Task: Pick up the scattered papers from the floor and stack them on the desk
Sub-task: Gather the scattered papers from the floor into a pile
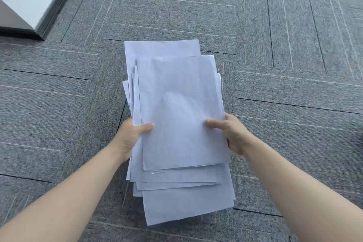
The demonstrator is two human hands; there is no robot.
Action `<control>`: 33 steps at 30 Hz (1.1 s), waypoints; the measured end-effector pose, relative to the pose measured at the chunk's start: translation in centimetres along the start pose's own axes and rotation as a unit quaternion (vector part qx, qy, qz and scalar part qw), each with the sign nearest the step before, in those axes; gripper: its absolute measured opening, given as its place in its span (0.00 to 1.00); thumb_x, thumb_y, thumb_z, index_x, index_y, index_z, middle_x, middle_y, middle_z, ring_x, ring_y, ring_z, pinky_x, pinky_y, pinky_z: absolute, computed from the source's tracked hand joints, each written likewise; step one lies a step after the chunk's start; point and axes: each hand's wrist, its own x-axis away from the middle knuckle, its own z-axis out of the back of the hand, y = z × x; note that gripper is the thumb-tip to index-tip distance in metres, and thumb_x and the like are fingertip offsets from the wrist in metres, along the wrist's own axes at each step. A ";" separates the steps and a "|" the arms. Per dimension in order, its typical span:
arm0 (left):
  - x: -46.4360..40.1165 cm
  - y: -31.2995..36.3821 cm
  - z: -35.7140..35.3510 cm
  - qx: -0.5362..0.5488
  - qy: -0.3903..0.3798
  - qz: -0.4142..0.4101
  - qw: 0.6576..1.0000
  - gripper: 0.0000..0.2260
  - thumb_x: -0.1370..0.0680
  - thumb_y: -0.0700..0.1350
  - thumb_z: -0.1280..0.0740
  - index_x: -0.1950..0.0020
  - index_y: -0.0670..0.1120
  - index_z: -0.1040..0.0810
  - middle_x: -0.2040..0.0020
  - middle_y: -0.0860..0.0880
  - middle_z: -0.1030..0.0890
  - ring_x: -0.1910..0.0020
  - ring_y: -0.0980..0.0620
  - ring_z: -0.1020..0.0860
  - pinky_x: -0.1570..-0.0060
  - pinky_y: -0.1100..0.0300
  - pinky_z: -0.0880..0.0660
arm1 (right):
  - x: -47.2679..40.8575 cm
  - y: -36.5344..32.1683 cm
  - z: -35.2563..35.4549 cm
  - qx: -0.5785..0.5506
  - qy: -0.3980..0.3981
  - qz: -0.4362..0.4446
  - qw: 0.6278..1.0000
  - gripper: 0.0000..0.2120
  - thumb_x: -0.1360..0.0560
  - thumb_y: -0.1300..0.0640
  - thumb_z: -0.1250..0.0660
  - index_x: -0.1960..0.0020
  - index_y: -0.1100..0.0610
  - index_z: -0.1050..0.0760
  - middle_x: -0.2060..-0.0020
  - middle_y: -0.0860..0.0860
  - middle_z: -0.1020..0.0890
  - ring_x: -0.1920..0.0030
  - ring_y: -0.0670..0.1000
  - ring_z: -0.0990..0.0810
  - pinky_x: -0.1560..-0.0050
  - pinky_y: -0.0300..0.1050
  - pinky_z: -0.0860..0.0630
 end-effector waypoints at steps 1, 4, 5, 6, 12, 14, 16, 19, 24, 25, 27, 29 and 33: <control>-0.1 0.1 -0.2 0.003 0.002 0.000 1.000 0.11 0.27 0.32 0.32 0.47 0.42 0.19 0.50 0.43 0.15 0.48 0.41 0.19 0.41 0.43 0.25 | 0.0 -0.3 0.1 0.005 0.001 0.010 1.000 0.09 0.28 0.68 0.29 0.49 0.61 0.19 0.55 0.57 0.13 0.60 0.55 0.14 0.56 0.53 0.16; -0.3 0.1 -0.8 0.008 0.012 0.002 1.000 0.10 0.26 0.32 0.33 0.47 0.41 0.20 0.52 0.43 0.15 0.49 0.40 0.19 0.42 0.41 0.25 | -0.3 -1.0 0.0 0.035 0.030 0.048 0.998 0.09 0.28 0.70 0.29 0.49 0.61 0.19 0.58 0.56 0.13 0.62 0.55 0.14 0.58 0.51 0.16; -0.4 0.1 -1.0 0.006 0.014 0.001 1.000 0.10 0.27 0.33 0.33 0.47 0.41 0.20 0.51 0.42 0.16 0.49 0.40 0.19 0.42 0.41 0.26 | -0.3 -1.1 -0.1 0.041 0.039 0.062 0.996 0.09 0.28 0.70 0.30 0.50 0.60 0.19 0.59 0.56 0.13 0.62 0.55 0.14 0.58 0.51 0.16; -0.5 0.2 -1.2 0.004 0.017 -0.001 1.000 0.09 0.27 0.33 0.32 0.48 0.41 0.20 0.50 0.40 0.16 0.48 0.39 0.19 0.41 0.41 0.26 | -0.3 -1.2 -0.2 0.045 0.046 0.073 0.995 0.09 0.28 0.71 0.30 0.51 0.60 0.19 0.59 0.55 0.13 0.62 0.54 0.14 0.58 0.50 0.16; 0.2 2.6 -2.3 -0.011 0.029 -0.004 1.000 0.13 0.28 0.33 0.30 0.44 0.39 0.21 0.47 0.40 0.17 0.46 0.39 0.19 0.41 0.43 0.25 | 2.7 -3.5 -0.8 0.069 0.080 0.111 0.988 0.09 0.27 0.71 0.30 0.51 0.59 0.19 0.60 0.52 0.13 0.62 0.52 0.14 0.59 0.47 0.16; 1.0 4.2 -3.1 -0.014 0.028 -0.002 1.000 0.11 0.28 0.34 0.30 0.47 0.42 0.20 0.48 0.41 0.17 0.47 0.40 0.19 0.42 0.43 0.25 | 4.3 -4.8 -1.0 0.066 0.095 0.117 0.986 0.09 0.27 0.70 0.30 0.52 0.58 0.19 0.61 0.51 0.13 0.62 0.51 0.14 0.58 0.47 0.16; 2.2 6.3 -4.2 -0.014 0.029 0.002 0.999 0.09 0.28 0.34 0.30 0.49 0.43 0.19 0.50 0.42 0.16 0.49 0.41 0.18 0.43 0.43 0.24 | 6.1 -6.5 -1.1 0.061 0.111 0.123 0.984 0.10 0.27 0.70 0.30 0.53 0.57 0.19 0.62 0.49 0.13 0.62 0.49 0.14 0.59 0.46 0.16; 4.5 9.5 -5.7 -0.026 0.036 0.010 0.999 0.09 0.28 0.35 0.29 0.50 0.43 0.20 0.52 0.43 0.16 0.51 0.42 0.18 0.44 0.43 0.23 | 9.3 -9.3 -1.6 0.063 0.133 0.130 0.981 0.10 0.26 0.71 0.31 0.54 0.56 0.19 0.65 0.46 0.13 0.65 0.46 0.15 0.63 0.41 0.18; 9.1 16.3 -8.2 -0.057 0.047 0.012 0.997 0.08 0.27 0.36 0.29 0.50 0.44 0.20 0.53 0.45 0.16 0.49 0.42 0.18 0.44 0.47 0.23 | 14.8 -14.4 -2.9 0.059 0.168 0.134 0.975 0.12 0.26 0.71 0.31 0.57 0.54 0.20 0.67 0.43 0.14 0.66 0.43 0.15 0.63 0.39 0.18; 10.0 17.7 -8.7 -0.060 0.048 0.012 0.997 0.07 0.27 0.37 0.29 0.50 0.44 0.20 0.53 0.46 0.16 0.49 0.42 0.18 0.44 0.47 0.23 | 16.0 -15.5 -3.2 0.057 0.175 0.133 0.974 0.13 0.26 0.72 0.31 0.57 0.54 0.20 0.67 0.43 0.14 0.66 0.43 0.15 0.62 0.39 0.18; 12.1 20.7 -9.5 -0.071 0.049 0.010 0.996 0.08 0.28 0.39 0.28 0.50 0.45 0.20 0.52 0.46 0.16 0.50 0.44 0.18 0.43 0.46 0.24 | 18.3 -17.9 -3.8 0.051 0.187 0.129 0.972 0.13 0.26 0.72 0.31 0.57 0.54 0.19 0.66 0.44 0.14 0.64 0.45 0.15 0.58 0.43 0.17; 13.9 23.1 -10.2 -0.083 0.056 0.002 0.995 0.11 0.29 0.42 0.27 0.48 0.44 0.20 0.51 0.46 0.16 0.49 0.45 0.18 0.42 0.45 0.25 | 20.6 -20.1 -4.4 0.051 0.198 0.128 0.970 0.12 0.27 0.71 0.31 0.58 0.54 0.19 0.65 0.46 0.13 0.61 0.50 0.15 0.53 0.50 0.18; 18.2 29.0 -12.0 -0.096 0.055 -0.001 0.994 0.12 0.27 0.41 0.29 0.44 0.43 0.22 0.49 0.47 0.17 0.47 0.46 0.19 0.39 0.46 0.27 | 25.9 -25.3 -5.6 0.046 0.223 0.121 0.966 0.10 0.27 0.70 0.31 0.61 0.56 0.19 0.62 0.51 0.14 0.58 0.54 0.17 0.49 0.59 0.20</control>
